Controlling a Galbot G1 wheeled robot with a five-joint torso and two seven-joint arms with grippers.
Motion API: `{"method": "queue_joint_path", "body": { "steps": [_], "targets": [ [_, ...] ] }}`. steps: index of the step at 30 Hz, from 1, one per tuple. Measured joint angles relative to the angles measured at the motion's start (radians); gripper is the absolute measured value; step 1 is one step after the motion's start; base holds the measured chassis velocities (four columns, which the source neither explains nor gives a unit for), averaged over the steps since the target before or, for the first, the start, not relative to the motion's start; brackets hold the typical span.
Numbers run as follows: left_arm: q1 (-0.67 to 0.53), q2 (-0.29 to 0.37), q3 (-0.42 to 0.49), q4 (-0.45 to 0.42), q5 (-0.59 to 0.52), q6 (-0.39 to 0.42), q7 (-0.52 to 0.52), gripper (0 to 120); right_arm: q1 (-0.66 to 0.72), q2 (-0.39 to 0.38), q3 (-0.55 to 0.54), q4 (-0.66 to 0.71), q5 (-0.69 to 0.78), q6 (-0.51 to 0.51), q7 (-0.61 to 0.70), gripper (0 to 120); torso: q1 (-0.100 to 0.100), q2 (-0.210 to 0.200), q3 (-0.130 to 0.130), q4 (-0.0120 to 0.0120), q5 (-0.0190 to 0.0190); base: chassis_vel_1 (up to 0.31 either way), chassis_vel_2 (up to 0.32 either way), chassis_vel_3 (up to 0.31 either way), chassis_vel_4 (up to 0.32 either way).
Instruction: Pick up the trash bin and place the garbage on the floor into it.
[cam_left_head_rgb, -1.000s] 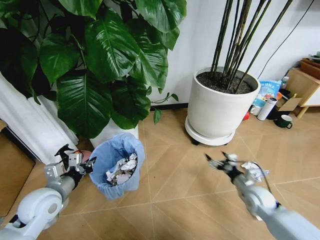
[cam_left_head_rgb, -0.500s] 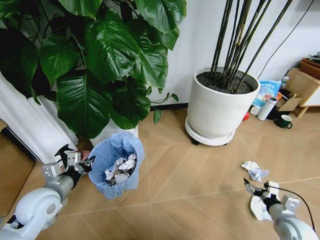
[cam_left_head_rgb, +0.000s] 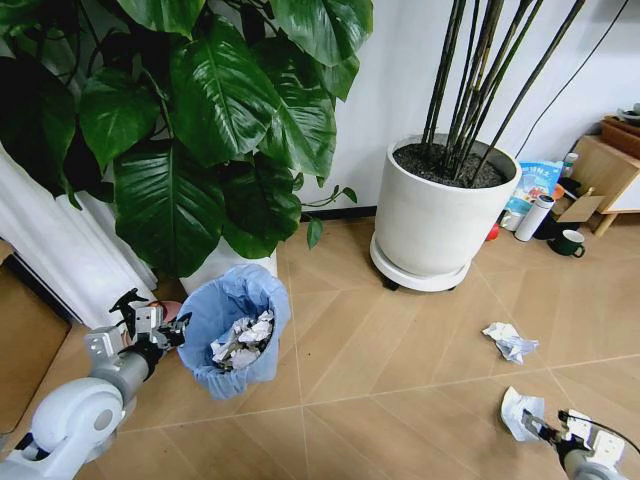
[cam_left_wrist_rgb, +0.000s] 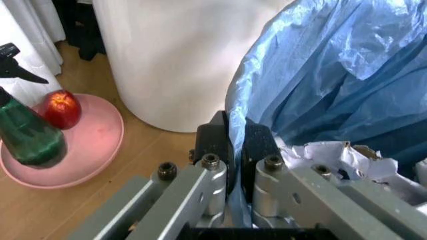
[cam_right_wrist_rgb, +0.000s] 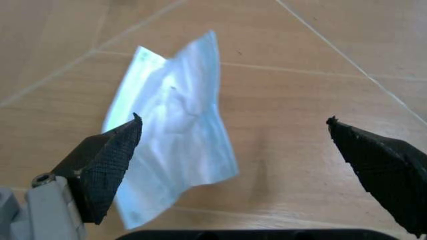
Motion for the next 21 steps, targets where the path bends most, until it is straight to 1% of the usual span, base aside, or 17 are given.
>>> {"method": "queue_joint_path", "body": {
  "steps": [3,10,11,13,14,15,16,19,20,21],
  "targets": [
    [0.001,0.001,0.001,-0.001,0.0,0.0,-0.002,0,0.039,0.018,0.0,-0.082,-0.003,0.015,-0.026,100,0.0,0.0,0.0,0.0001,0.0,0.0,0.0,0.0,0.0],
    [0.001,0.015,0.0,-0.004,-0.005,0.001,-0.007,0,0.098,0.027,-0.028,-0.159,-0.024,0.033,-0.072,100,0.0,0.0,0.0,0.0001,0.0001,0.0,0.0,0.0,0.0],
    [0.001,0.017,-0.002,-0.004,-0.008,0.002,-0.009,0,0.114,0.03,-0.039,-0.18,-0.026,0.036,-0.08,96,0.0,0.0,0.0,0.0001,-0.0001,0.0,0.0,0.0,0.0],
    [0.001,0.018,-0.002,-0.004,-0.008,0.002,-0.009,0,0.117,0.03,-0.041,-0.185,-0.027,0.037,-0.083,96,0.0,0.0,0.0,0.0001,-0.0001,0.0,0.0,0.0,0.0],
    [0.001,0.018,-0.002,-0.005,-0.009,0.002,-0.01,0,0.125,0.031,-0.047,-0.196,-0.028,0.039,-0.089,88,0.0,0.0,0.0,0.0001,-0.0002,0.0,0.0,0.0,0.0],
    [0.001,0.019,-0.003,-0.005,-0.01,0.002,-0.011,0,0.138,0.033,-0.057,-0.212,-0.029,0.041,-0.099,84,0.0,0.0,0.0,0.0001,0.0,0.0,0.0,0.0,0.0],
    [0.001,0.019,-0.003,-0.005,-0.01,0.002,-0.011,0,0.138,0.033,-0.057,-0.212,-0.029,0.041,-0.099,84,0.0,0.0,0.0,0.0001,0.0,0.0,0.0,0.0,0.0],
    [0.0,0.019,-0.004,-0.005,-0.012,0.003,-0.013,0,0.168,0.038,-0.081,-0.249,-0.032,0.045,-0.121,69,0.0,0.0,0.0,0.0002,-0.0003,0.0,0.0,0.0,0.0],
    [0.0,0.019,-0.004,-0.005,-0.012,0.003,-0.013,0,0.168,0.038,-0.081,-0.249,-0.032,0.045,-0.121,69,0.0,0.0,0.0,0.0002,-0.0003,0.0,0.0,0.0,0.0],
    [0.0,0.019,-0.004,-0.005,-0.014,0.004,-0.016,0,0.182,0.043,-0.094,-0.269,-0.039,0.054,-0.134,62,0.0,0.0,0.0,0.0001,0.0001,0.0,0.0,0.0,0.0]
  ]
}}
